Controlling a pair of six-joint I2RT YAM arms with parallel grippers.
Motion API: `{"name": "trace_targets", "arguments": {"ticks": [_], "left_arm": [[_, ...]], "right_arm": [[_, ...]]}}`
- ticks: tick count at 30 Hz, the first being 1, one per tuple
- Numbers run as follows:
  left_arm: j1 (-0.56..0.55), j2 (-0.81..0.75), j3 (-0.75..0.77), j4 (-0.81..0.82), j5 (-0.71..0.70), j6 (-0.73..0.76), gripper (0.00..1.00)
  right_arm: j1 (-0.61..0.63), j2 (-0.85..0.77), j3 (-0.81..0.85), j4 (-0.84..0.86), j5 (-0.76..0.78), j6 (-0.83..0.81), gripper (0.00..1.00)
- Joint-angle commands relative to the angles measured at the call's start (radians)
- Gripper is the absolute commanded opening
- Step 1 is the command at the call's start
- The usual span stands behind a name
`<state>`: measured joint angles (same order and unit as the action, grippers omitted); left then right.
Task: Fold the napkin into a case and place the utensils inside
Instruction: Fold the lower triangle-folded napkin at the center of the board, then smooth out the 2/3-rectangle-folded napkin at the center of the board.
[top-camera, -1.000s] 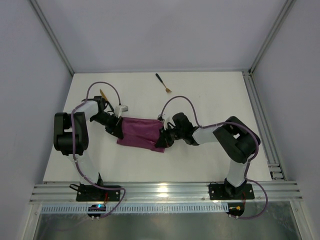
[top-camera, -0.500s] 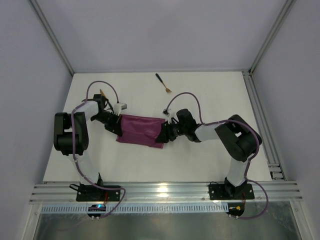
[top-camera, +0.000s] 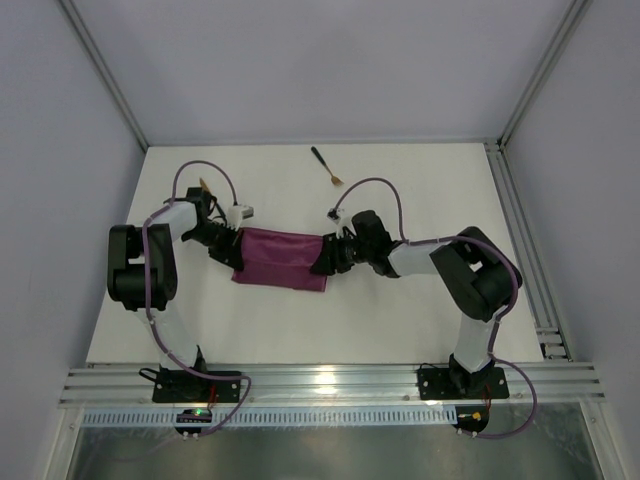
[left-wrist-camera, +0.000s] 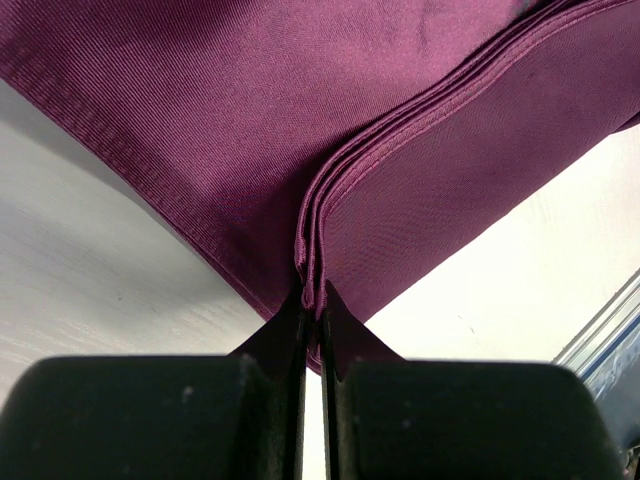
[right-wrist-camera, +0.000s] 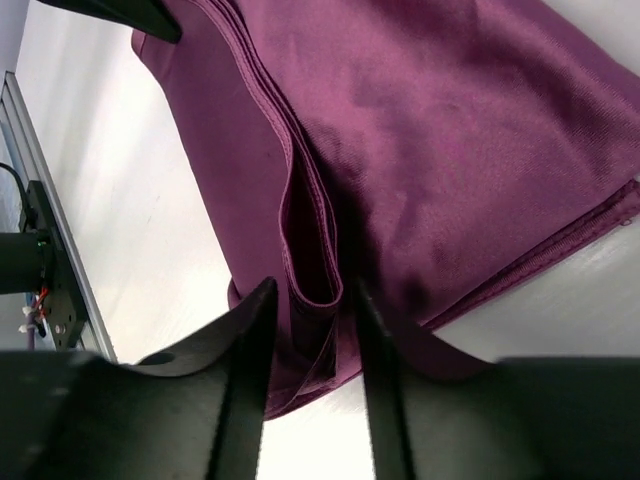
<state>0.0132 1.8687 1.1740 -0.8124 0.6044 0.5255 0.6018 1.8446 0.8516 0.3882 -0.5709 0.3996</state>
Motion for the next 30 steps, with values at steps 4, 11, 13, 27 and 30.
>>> {"name": "trace_targets", "arguments": {"ticks": [4,11,13,27,30], "left_arm": [[-0.002,-0.022,0.012,0.03,0.0,-0.01,0.0],[-0.001,-0.031,0.012,0.032,0.005,-0.013,0.0],[-0.001,-0.036,0.013,0.03,0.008,-0.016,0.0],[-0.002,-0.06,0.013,0.021,0.052,-0.024,0.0],[-0.001,-0.062,0.013,0.028,0.034,-0.033,0.02]], "right_arm": [[-0.011,-0.005,0.059,-0.052,0.055,-0.011,0.53],[-0.02,-0.03,0.118,-0.153,0.077,-0.084,0.55],[-0.019,-0.019,0.121,-0.147,0.068,-0.082,0.38],[-0.02,0.011,0.13,-0.192,0.049,-0.105,0.06],[-0.019,0.008,0.103,-0.175,0.051,-0.097,0.04]]}}
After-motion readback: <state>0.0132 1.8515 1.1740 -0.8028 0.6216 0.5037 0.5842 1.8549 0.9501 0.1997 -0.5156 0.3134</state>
